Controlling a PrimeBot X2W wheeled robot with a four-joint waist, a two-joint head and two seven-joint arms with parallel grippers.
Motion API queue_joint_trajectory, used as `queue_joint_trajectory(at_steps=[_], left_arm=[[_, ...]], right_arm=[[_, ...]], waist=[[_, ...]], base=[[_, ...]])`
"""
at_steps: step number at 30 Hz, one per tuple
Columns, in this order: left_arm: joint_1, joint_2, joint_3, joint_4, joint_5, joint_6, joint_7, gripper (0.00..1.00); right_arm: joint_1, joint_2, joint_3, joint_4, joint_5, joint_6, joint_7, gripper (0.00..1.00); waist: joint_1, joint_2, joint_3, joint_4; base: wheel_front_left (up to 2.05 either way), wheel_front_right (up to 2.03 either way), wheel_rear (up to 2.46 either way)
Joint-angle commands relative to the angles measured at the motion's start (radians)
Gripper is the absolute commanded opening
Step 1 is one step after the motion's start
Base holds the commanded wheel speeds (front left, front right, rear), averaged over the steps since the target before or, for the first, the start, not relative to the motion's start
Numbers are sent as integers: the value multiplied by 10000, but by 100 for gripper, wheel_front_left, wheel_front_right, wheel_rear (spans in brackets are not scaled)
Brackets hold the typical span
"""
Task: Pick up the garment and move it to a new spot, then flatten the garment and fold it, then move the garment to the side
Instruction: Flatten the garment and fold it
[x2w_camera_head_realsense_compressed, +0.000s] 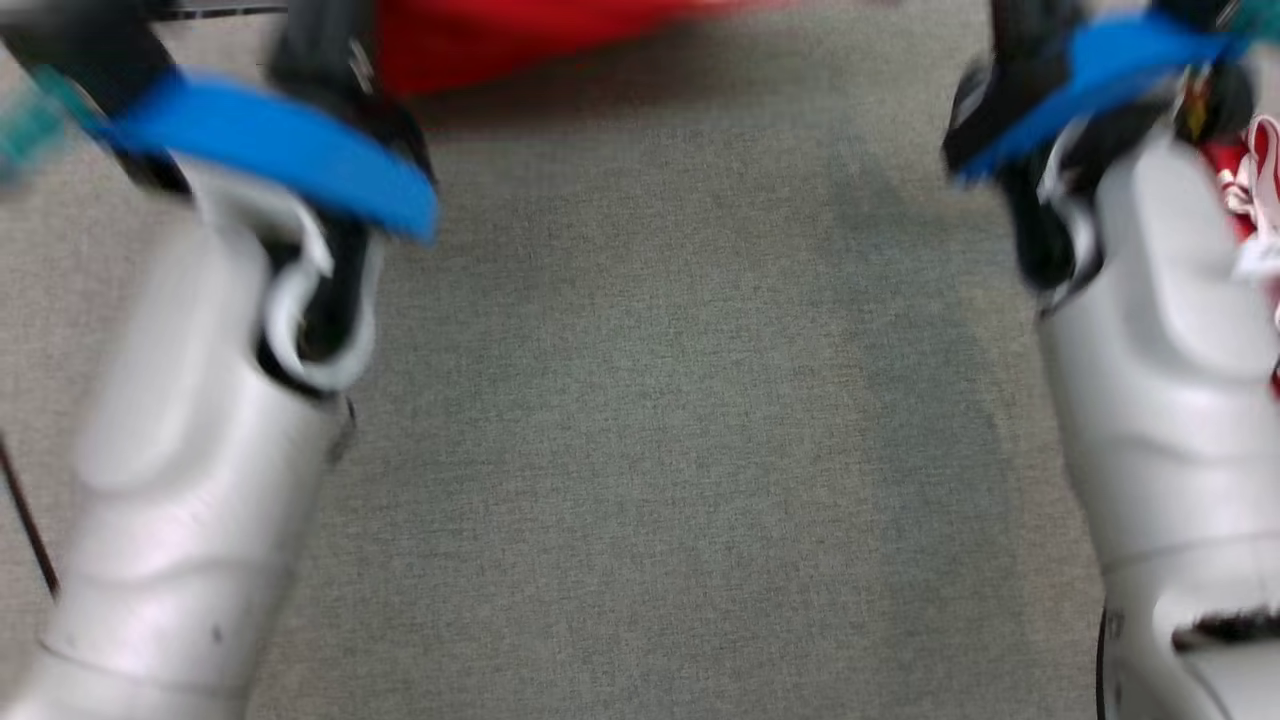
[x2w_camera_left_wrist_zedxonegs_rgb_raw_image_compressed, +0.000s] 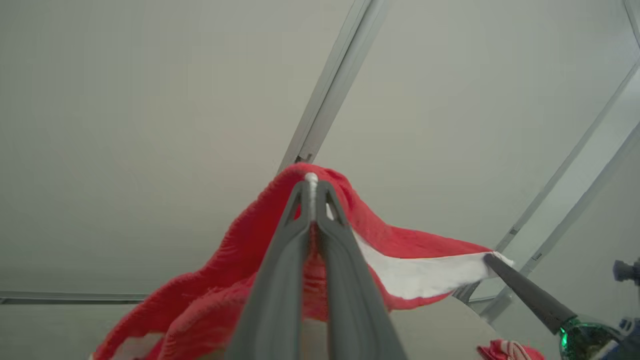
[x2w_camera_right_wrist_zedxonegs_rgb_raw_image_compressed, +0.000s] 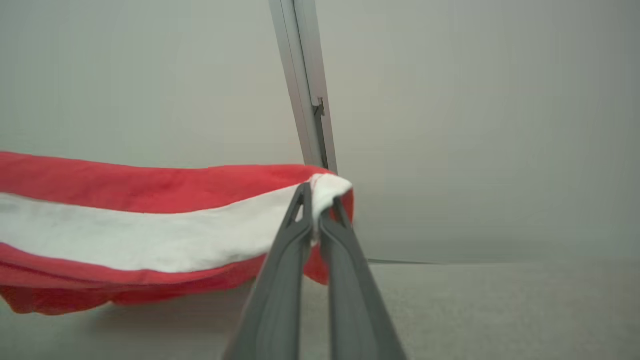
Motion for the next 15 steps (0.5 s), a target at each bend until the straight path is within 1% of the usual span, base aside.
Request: queue_joint_trajectory(at_steps=[1, 3, 5, 9, 12, 15], left_arm=[[451, 170, -271, 41, -82, -93, -355, 0], [1292, 358, -941, 225, -112, -93, -777, 0], [2083, 453, -1404, 409, -368, -94, -1015, 0], [3478, 656, -2292, 653, -883, -96, -930, 0], [4267, 992, -2653, 481, -1029, -89, -823, 0], [5105, 1230, -2890, 62, -1163, -38, -529, 0]], right_arm=[[471, -60, 63, 186, 177, -1, 147, 0], [1184, -106, 228, 480, 390, -1, 382, 0], [1928, -206, 476, 629, 580, -1, 634, 0], [3352, -645, 994, 515, 928, -1, 1368, 0], [4390, -1081, 1223, 54, 1149, -1, 2161, 0], [5494, -1521, 1132, -842, 1232, -3, 2894, 0]], waist=[[-2, 0, -101, -22], [-2, 0, -286, -54], [-2, 0, -540, -52], [-2, 0, -1181, 131], [-2, 0, -1618, 313], [-2, 0, -1970, 510]], base=[[0, 0, 0], [0, 0, 0], [0, 0, 0], [0, 0, 0], [0, 0, 0], [0, 0, 0]])
